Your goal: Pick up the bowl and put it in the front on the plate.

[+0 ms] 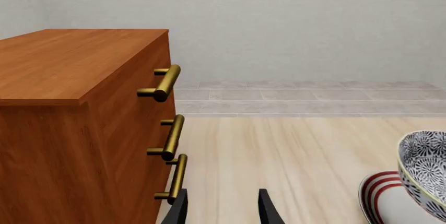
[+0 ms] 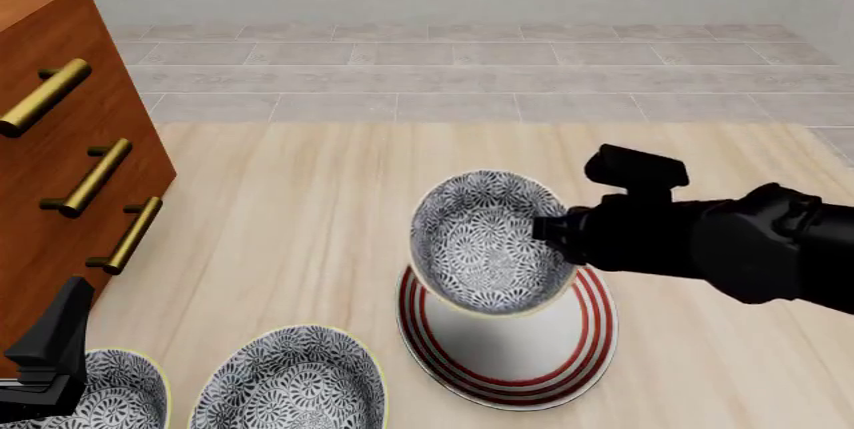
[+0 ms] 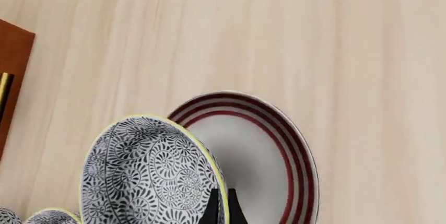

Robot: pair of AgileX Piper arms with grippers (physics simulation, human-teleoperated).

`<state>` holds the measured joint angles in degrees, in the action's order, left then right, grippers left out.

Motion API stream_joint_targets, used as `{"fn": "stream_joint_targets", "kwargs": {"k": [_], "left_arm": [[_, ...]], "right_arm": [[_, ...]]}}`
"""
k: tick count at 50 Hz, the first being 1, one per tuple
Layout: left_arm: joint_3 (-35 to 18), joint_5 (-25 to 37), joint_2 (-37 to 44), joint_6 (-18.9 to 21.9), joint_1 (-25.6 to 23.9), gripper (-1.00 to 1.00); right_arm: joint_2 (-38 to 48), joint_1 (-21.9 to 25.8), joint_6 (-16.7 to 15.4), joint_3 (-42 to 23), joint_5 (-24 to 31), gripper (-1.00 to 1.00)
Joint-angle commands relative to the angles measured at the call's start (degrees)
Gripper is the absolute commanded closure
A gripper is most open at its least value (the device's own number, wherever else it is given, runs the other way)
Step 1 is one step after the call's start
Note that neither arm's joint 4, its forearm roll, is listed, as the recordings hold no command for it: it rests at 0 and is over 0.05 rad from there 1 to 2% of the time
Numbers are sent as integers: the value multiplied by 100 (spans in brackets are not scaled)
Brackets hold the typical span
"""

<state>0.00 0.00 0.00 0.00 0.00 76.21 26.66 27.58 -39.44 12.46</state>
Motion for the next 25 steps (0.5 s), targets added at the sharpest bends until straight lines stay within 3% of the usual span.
{"fn": "stream_joint_targets", "kwargs": {"k": [1,25], "left_arm": [[0,0,0,0,0,-100],[0,0,0,0,0,-100]], "right_arm": [[-283,107,159,454,-71,100],[-57,17,-72,539,-116,100]]}}
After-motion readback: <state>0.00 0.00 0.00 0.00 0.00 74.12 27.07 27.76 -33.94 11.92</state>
